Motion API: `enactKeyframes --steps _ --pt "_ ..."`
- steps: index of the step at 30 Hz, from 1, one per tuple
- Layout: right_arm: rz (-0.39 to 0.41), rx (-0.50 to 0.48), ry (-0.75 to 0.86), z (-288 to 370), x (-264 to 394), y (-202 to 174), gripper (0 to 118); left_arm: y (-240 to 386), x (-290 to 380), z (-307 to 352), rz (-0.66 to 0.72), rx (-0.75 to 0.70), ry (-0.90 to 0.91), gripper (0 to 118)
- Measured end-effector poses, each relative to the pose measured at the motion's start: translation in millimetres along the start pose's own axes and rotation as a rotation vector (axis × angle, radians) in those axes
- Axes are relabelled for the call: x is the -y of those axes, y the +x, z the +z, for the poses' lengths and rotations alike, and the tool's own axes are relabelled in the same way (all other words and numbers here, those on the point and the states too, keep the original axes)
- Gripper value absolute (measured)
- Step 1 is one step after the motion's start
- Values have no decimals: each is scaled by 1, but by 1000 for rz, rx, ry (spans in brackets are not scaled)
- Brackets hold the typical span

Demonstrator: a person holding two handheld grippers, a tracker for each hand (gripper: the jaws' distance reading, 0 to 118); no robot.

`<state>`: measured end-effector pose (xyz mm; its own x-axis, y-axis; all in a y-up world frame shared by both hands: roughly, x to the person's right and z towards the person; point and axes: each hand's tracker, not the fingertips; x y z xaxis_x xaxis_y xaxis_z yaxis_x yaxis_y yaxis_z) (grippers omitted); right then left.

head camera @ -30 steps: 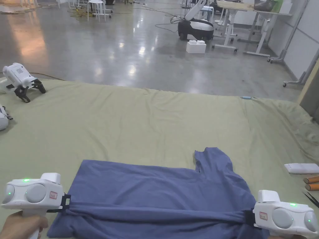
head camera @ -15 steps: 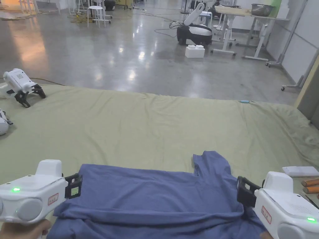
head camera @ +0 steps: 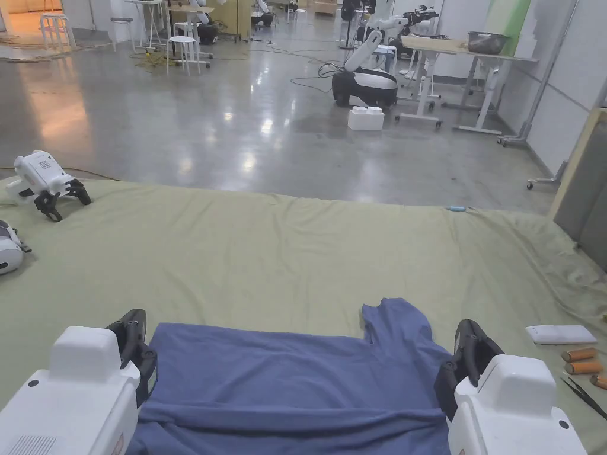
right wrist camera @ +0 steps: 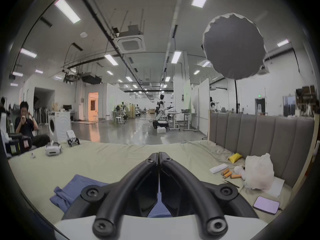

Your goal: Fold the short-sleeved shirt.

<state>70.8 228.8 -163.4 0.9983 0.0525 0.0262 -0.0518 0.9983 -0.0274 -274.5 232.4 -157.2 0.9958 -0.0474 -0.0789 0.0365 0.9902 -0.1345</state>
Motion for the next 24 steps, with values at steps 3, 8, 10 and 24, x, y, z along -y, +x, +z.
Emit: enactKeyframes --steps 3,8,10,24 --pt "26 15 7 4 1 -5 0 -3 6 0 -34 -26 -1 0" --pt "68 7 -10 1 7 -6 0 -17 20 -10 -35 -24 -68 0" --pt "60 2 -25 -1 10 -6 0 -25 28 -20 -32 -13 -169 0" --pt "67 -5 -214 -13 50 11 0 -84 131 -129 96 47 -847 66"
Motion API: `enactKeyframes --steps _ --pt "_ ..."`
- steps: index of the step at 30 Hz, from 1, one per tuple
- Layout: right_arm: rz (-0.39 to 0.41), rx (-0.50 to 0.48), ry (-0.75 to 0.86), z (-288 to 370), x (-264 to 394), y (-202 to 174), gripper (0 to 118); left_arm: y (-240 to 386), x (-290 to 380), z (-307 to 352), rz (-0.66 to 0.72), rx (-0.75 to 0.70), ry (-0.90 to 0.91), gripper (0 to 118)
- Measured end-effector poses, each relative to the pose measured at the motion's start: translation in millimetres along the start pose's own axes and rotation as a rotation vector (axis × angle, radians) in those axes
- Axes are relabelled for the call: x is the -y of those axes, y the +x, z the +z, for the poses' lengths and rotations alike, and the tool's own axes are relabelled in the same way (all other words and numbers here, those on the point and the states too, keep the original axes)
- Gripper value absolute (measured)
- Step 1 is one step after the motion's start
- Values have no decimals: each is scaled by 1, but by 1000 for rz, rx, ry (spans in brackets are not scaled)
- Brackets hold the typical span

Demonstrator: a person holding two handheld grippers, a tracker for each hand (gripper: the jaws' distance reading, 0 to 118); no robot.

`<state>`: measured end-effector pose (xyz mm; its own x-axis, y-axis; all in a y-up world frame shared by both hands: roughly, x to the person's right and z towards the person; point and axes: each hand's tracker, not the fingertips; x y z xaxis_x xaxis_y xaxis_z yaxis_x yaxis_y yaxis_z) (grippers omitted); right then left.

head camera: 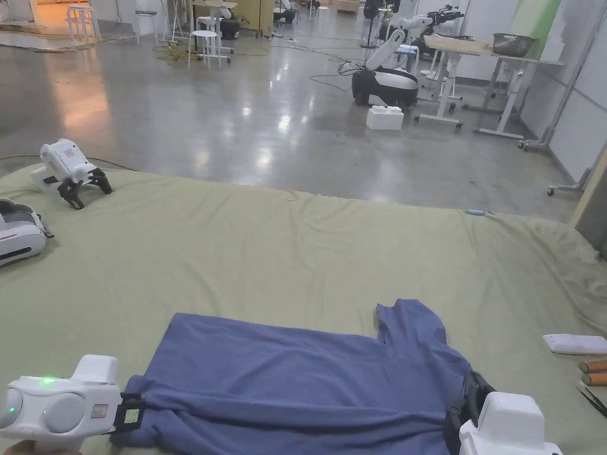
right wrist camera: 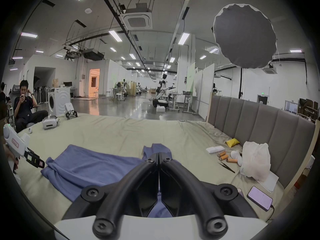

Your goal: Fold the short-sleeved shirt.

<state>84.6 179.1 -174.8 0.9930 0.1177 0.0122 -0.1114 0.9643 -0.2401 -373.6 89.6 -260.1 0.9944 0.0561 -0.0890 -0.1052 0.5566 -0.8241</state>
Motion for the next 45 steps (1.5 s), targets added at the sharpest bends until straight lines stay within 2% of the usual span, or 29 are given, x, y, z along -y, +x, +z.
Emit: enactKeyframes --steps 2,5,9,12,13,15,18,20,21,22,23,25,28,30,31,32,34,36,38,41,45 --pt "8 2 -24 -2 6 2 0 3 1 -7 15 -22 -63 75" --pt "8 6 -56 -3 14 5 0 8 6 -22 12 -36 -162 77" --pt "6 16 -90 -5 22 11 0 19 1 -12 -9 -65 -163 72" --pt "-15 19 -119 -10 28 17 0 32 4 -6 -89 -37 -165 41" --pt "-24 18 -132 -12 31 19 0 32 4 -6 -101 -32 -164 25" --pt "-53 11 -168 -19 37 28 0 36 9 -3 -132 -25 -159 3" --pt "-69 27 -240 -33 48 49 0 22 13 5 -101 4 -109 1" --pt "-51 61 -322 -44 60 68 9 15 20 15 -75 25 -76 1" --pt "-57 76 -359 -49 66 79 20 12 23 18 -72 29 -63 1" --pt "-69 76 -402 -55 72 88 38 11 26 22 -80 37 -51 1" --pt "-94 66 -452 -64 79 98 47 10 30 25 -89 34 -41 1" --pt "-117 48 -546 -80 90 110 50 7 33 25 -82 35 -30 1" --pt "-101 29 -650 -109 107 121 58 6 35 25 -55 37 -15 1" --pt "-91 -29 -719 -125 117 121 58 9 33 24 -56 29 -2 1" --pt "-87 -40 -734 -129 121 121 53 9 33 24 -58 26 0 1" --pt "-84 -70 -750 -134 126 118 42 9 32 23 -59 25 -2 1" --pt "-84 -123 -768 -136 127 114 11 8 30 23 -53 24 4 1" --pt "-52 -163 -752 -132 121 104 9 7 27 25 -48 27 5 1" --pt "27 -112 -766 -130 115 97 9 5 25 28 -43 33 15 1" --pt "-13 -99 -753 -122 101 98 7 3 19 41 -35 52 39 1" --pt "40 -90 -693 -94 65 103 6 0 9 71 -47 55 74 1"
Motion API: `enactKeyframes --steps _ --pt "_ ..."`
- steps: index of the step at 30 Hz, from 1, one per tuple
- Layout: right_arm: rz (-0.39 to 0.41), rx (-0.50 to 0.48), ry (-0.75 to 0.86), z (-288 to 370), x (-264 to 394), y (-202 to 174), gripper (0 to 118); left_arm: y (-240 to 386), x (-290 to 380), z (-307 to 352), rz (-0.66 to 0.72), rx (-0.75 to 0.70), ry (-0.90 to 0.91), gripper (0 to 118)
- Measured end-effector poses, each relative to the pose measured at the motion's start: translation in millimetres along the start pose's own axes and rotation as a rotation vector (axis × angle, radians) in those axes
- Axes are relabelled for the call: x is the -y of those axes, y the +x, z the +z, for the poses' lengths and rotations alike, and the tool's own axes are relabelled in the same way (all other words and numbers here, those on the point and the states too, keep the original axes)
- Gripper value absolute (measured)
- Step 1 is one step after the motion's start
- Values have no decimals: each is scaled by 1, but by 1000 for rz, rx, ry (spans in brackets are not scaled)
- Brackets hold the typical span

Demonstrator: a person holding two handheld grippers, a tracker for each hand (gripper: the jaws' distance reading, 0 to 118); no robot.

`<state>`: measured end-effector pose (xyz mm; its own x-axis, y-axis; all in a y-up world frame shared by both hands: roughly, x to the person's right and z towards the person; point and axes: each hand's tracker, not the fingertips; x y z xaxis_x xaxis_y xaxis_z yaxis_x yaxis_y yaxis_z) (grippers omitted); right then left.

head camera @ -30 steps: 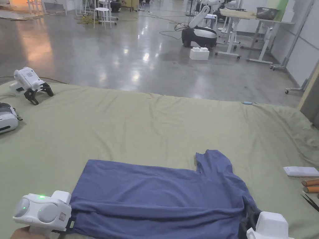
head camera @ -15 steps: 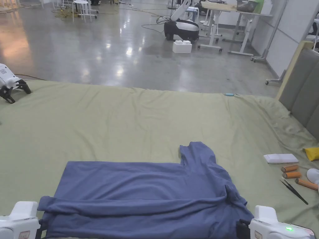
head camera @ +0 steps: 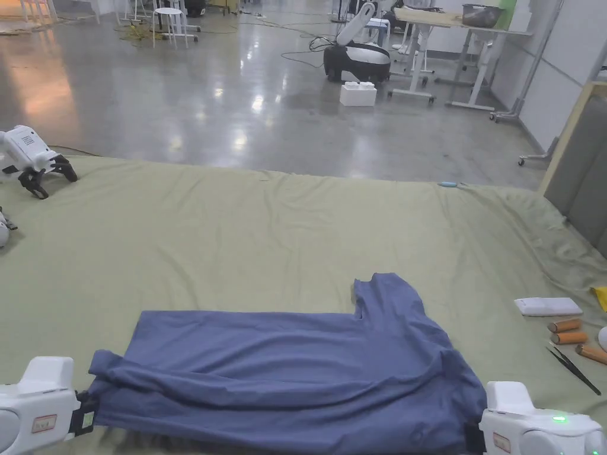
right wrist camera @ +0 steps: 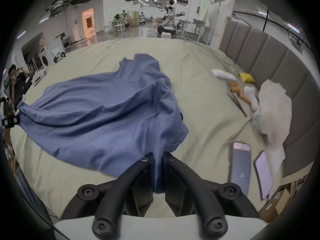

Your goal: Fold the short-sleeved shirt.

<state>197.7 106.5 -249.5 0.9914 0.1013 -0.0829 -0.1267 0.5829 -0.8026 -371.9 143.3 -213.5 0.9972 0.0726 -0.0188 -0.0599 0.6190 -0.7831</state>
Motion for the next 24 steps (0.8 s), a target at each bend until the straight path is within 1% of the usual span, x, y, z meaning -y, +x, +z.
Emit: enactKeyframes --steps 3,9,11,14,18,20,24 --pt "6 -14 18 30 0 5 6 -3 -3 22 -46 -38 22 1" --pt "62 -20 -3 75 30 -1 6 -19 19 73 19 -8 31 0" --pt "84 -18 -27 79 45 -4 6 -20 32 79 15 -11 17 0" --pt "101 -9 -67 79 74 -10 6 -20 59 73 -7 -24 -46 0" --pt "116 15 -128 64 100 -19 6 -20 96 45 7 -38 -148 0" --pt "96 19 -149 55 118 -23 6 -19 110 32 -14 -61 -188 0" --pt "66 18 -143 41 132 -25 7 -21 127 12 17 -67 -217 0"
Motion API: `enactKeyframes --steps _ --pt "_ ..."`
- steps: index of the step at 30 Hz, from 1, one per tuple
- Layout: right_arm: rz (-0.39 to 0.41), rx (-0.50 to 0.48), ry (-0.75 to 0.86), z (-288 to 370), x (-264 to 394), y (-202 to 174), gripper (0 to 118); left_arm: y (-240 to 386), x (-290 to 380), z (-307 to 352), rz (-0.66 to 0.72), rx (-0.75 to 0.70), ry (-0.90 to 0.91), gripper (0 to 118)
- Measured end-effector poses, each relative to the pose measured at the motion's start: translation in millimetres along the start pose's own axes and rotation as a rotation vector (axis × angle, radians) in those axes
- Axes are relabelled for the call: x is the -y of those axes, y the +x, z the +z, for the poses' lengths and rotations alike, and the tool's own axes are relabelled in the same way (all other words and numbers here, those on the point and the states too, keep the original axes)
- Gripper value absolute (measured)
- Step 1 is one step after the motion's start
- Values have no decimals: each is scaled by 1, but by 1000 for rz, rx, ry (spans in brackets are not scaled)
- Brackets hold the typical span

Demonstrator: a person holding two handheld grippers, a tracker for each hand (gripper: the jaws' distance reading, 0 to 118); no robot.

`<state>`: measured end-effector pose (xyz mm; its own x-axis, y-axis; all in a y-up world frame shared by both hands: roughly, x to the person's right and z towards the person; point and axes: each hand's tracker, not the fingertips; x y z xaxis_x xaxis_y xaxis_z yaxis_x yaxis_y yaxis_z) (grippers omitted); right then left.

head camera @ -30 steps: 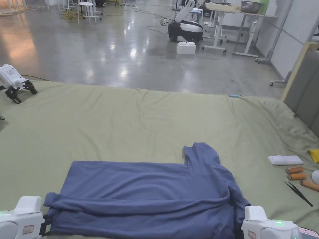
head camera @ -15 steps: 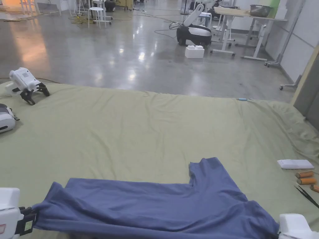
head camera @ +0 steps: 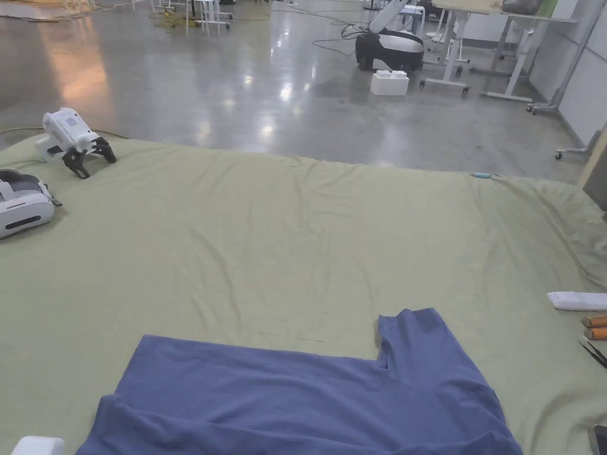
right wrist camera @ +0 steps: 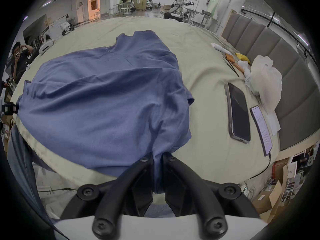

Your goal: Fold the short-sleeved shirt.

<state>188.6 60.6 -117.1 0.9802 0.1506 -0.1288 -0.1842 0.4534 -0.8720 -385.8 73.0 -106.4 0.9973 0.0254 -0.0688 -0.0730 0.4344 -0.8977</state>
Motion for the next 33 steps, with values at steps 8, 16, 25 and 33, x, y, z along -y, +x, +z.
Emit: enactKeyframes --steps 8,16,25,33 --pt "-67 58 158 43 -14 2 77 10 -11 28 18 -7 104 41" --pt "-139 69 643 97 -84 -39 75 60 -70 78 -64 19 561 42" --pt "-191 16 1006 131 -130 -98 7 104 -96 110 -87 -90 983 0" --pt "-169 54 1085 139 -136 -118 0 116 -81 126 -110 -177 1124 0"
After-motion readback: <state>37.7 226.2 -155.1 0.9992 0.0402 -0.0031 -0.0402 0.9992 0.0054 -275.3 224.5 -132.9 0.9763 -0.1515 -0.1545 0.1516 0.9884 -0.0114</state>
